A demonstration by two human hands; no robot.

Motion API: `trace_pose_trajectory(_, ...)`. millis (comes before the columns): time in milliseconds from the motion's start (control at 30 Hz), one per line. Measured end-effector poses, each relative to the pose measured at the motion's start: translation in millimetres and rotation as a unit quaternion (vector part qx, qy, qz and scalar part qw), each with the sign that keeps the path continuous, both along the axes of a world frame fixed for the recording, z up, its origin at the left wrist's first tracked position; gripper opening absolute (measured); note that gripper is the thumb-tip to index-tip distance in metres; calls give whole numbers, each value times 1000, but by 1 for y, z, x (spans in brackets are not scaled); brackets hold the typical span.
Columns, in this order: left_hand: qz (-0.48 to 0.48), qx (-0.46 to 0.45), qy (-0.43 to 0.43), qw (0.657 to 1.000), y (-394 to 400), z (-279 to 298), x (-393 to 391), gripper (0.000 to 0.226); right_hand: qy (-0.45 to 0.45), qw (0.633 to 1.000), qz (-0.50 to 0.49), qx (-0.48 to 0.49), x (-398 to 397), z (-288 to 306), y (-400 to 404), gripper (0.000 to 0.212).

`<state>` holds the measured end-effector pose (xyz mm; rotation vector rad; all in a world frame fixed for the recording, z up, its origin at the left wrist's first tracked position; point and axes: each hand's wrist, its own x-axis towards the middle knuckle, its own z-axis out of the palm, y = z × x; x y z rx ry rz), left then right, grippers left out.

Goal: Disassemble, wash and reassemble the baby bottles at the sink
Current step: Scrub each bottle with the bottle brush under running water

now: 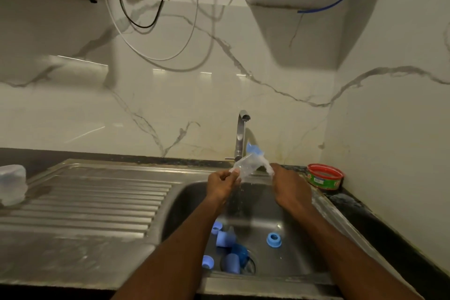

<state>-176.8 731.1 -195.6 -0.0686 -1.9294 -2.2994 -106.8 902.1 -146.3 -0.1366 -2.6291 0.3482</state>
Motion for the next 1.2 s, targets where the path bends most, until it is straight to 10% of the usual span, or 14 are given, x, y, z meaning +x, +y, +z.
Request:
trace_pose_trajectory(133,108,-3,-59,992,-12,-9,-10,30,56,996,-9,62,6,-3,1,60)
trace_pose_trajectory(367,22,-70,-4,997,-6,-8,3,19,12,981,45,189,8,-13,-12,53)
trace_pose_trajectory(533,63,-179,51,981,-2,-5,7,26,-122,961,-224,102,-14,-6,-8,54)
trace_pose_trajectory(667,115,-196,106,968,-9,-1,9,36,-5,990,85,111,1,-27,-9,48)
trace_pose_trajectory(1200,123,-216,124,961,-7,3,11,31,-37,998,8,45,-4,-17,0,50)
